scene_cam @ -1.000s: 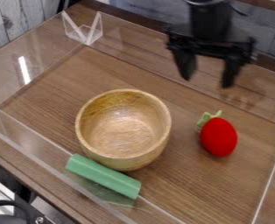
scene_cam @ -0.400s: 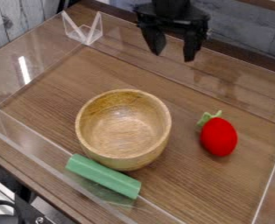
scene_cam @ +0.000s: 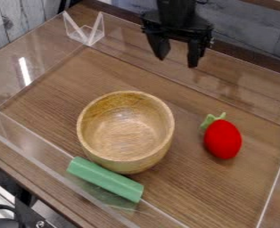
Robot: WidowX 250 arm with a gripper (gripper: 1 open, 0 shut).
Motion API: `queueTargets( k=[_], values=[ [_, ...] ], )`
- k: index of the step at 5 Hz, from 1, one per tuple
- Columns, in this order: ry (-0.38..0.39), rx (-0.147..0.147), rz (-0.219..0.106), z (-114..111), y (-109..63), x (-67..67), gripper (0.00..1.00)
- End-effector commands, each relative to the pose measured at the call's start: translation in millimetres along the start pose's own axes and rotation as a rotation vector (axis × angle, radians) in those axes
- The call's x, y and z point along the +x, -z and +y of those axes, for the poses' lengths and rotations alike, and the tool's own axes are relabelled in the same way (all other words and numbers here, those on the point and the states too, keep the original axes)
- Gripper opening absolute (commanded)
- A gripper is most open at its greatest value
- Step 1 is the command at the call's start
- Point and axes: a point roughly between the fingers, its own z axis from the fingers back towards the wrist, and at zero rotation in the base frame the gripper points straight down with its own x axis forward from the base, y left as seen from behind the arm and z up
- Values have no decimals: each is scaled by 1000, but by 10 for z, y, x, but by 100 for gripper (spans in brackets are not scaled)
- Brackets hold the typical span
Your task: Move the red fruit to the left
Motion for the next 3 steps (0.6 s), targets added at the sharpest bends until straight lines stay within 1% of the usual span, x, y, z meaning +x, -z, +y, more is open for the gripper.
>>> queueTargets(
  k=[1, 2, 3],
  values=[
    [-23, 23, -56, -14, -66, 129, 100],
    [8, 15, -52, -51, 51, 109, 100],
    [35, 7, -49, -72, 114, 87, 100]
  ],
)
